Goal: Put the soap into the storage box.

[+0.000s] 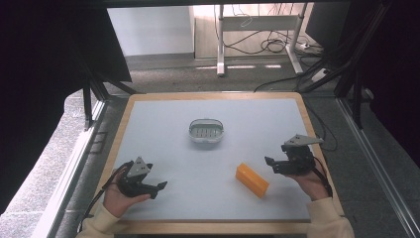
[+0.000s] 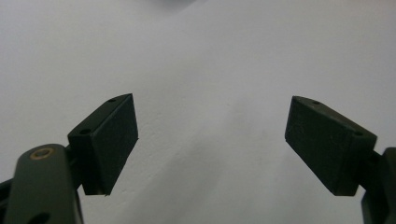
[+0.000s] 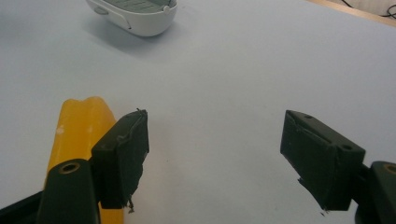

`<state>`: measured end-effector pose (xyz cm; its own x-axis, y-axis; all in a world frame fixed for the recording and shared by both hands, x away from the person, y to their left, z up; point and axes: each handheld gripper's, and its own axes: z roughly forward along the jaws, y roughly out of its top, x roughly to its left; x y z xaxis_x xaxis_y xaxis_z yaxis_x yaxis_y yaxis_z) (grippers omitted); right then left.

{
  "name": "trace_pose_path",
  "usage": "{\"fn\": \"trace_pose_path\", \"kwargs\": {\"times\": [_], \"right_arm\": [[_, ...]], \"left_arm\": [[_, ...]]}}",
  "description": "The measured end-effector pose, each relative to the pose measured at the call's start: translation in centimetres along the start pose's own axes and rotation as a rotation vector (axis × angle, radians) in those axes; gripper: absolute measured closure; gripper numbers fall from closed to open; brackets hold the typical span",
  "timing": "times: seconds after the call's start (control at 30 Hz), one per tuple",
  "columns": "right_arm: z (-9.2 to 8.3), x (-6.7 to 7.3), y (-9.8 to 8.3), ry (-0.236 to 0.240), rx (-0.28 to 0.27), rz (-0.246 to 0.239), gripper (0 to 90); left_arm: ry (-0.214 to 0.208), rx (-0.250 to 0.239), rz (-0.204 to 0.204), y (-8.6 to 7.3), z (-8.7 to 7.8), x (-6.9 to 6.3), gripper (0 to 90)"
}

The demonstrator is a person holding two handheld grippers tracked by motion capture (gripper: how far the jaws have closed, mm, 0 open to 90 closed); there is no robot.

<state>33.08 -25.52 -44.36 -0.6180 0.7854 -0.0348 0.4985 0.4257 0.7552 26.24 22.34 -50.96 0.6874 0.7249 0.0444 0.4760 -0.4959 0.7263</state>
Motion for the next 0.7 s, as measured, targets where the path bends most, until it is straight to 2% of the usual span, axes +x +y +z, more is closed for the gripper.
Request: {"fn": "trace_pose_path", "kwargs": {"times": [0.17,0.4,0.53,0.7], "right_arm": [[-0.2,0.2,0.3,0.022,0.011,-0.013,23.5],[-0.6,1.1,1.0,0.025,0.047,-0.061,25.2],[-0.4,1.4,1.4,0.04,0.074,-0.058,25.7],[0.0,1.8,1.9,0.065,0.082,-0.059,26.5]], "left_arm": [[-0.009,-0.01,-0.027,0.1,0.1,0.0,17.4],[-0.008,-0.011,-0.02,0.1,0.1,0.1,17.3],[-0.007,-0.01,-0.018,0.1,0.1,0.0,17.3],[-0.006,-0.01,-0.017,0.1,0.0,0.0,17.3]]}}
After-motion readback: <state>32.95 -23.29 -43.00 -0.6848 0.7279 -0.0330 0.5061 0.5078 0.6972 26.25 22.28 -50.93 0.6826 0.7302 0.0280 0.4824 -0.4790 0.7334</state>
